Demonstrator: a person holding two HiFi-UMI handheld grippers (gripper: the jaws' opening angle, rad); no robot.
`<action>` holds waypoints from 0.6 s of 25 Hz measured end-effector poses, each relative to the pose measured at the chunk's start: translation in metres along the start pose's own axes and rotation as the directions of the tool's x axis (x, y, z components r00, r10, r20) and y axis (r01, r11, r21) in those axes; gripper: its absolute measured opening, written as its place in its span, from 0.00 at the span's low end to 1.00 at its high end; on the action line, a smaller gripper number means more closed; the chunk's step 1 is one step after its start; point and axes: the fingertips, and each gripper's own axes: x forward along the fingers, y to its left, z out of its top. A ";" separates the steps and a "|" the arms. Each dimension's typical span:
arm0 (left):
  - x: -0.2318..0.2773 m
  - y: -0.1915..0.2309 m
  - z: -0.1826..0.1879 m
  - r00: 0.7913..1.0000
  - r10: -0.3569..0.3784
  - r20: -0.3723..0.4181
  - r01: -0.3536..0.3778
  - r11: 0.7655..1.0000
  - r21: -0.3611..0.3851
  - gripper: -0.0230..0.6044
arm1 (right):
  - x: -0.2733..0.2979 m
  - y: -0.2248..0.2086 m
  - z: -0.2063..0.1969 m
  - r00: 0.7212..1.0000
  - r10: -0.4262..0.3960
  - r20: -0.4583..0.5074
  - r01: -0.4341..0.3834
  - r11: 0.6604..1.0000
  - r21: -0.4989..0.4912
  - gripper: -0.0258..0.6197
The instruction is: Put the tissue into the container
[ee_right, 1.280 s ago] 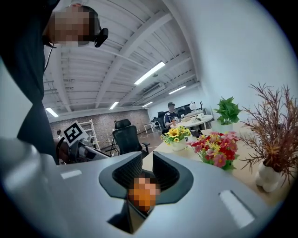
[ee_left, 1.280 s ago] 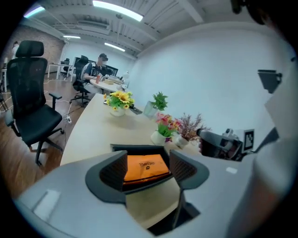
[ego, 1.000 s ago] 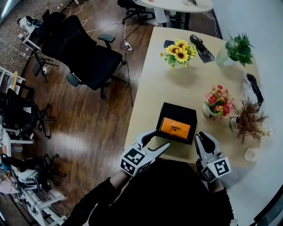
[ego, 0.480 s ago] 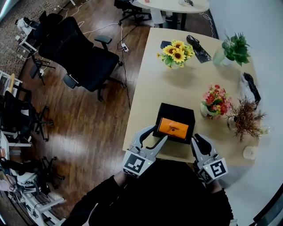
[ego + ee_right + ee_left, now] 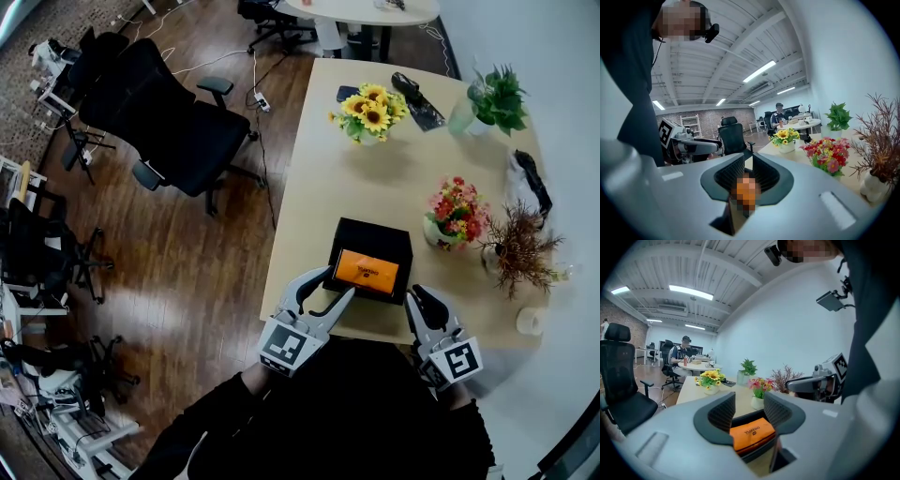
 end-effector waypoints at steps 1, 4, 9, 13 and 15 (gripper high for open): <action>0.000 0.000 -0.001 1.000 -0.001 -0.003 0.001 1.000 0.000 0.31 | 0.000 0.000 0.000 1.000 -0.001 -0.001 0.001 1.000 0.002 0.12; 0.000 0.000 0.000 1.000 0.000 -0.001 0.000 1.000 -0.002 0.31 | 0.000 0.000 -0.001 1.000 0.001 -0.004 -0.001 1.000 0.004 0.12; 0.002 0.001 -0.003 1.000 0.003 -0.011 -0.003 1.000 -0.005 0.31 | 0.002 -0.001 -0.003 1.000 0.007 -0.008 -0.006 1.000 0.003 0.12; 0.002 0.002 -0.006 0.999 0.000 -0.032 0.001 1.000 0.024 0.31 | 0.003 -0.001 -0.003 1.000 0.010 -0.008 -0.010 1.000 0.000 0.12; 0.002 0.003 -0.007 0.999 -0.001 -0.042 0.003 0.999 0.039 0.31 | 0.003 -0.001 -0.003 1.000 0.010 -0.010 -0.010 1.000 -0.001 0.12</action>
